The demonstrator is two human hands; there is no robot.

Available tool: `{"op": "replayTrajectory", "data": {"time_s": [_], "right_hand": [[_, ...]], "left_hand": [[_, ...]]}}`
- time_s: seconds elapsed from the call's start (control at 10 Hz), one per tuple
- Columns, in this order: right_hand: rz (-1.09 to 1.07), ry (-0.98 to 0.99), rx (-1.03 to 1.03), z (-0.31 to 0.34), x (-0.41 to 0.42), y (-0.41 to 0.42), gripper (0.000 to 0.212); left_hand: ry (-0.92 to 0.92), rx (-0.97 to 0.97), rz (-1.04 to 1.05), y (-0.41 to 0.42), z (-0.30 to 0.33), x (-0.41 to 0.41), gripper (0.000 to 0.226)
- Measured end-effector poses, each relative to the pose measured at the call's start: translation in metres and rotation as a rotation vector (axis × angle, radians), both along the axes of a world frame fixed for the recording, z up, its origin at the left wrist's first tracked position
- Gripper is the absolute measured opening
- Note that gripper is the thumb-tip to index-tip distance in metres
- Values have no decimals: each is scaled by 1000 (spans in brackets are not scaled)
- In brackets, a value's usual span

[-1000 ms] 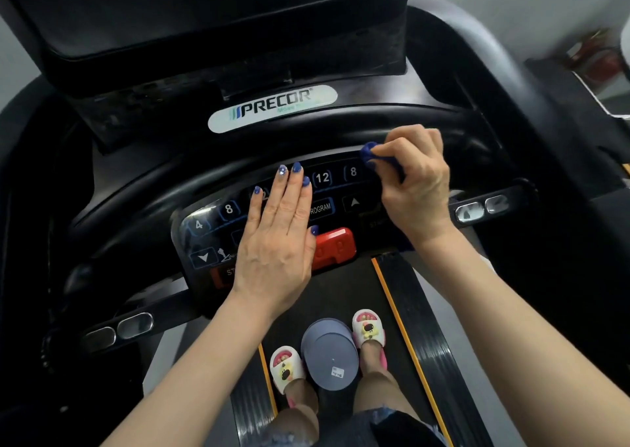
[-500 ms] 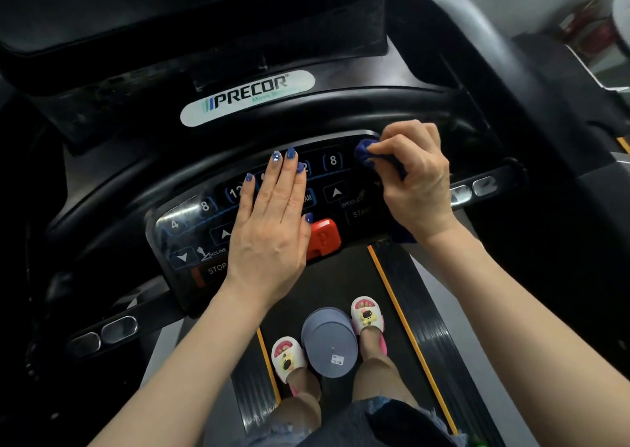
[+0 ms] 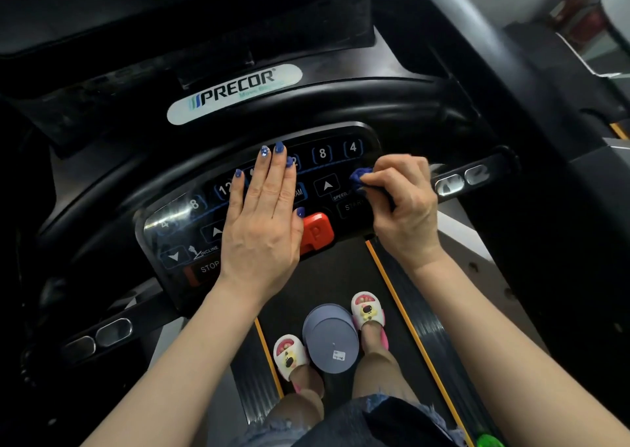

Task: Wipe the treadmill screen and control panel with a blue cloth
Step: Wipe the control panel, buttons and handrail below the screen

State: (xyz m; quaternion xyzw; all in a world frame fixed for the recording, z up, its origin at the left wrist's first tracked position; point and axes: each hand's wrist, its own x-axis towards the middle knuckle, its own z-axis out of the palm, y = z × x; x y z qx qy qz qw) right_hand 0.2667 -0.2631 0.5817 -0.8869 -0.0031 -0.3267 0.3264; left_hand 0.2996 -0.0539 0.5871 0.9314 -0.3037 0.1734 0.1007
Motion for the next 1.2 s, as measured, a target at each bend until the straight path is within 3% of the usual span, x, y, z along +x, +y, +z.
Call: {"op": "replayTrajectory", "data": {"time_s": [0.7,0.9,1.2], "right_hand": [[-7,48,28,-18,-30,4,7],[-277,47,246,1,-35,-8,10],[-431,2,253,-17,-20,23,19]], "left_hand": [[-9,6,-1,1,0,1,56],[-13,18,8,1,0,1,57],[-10,13,13,1,0,1,57]]}}
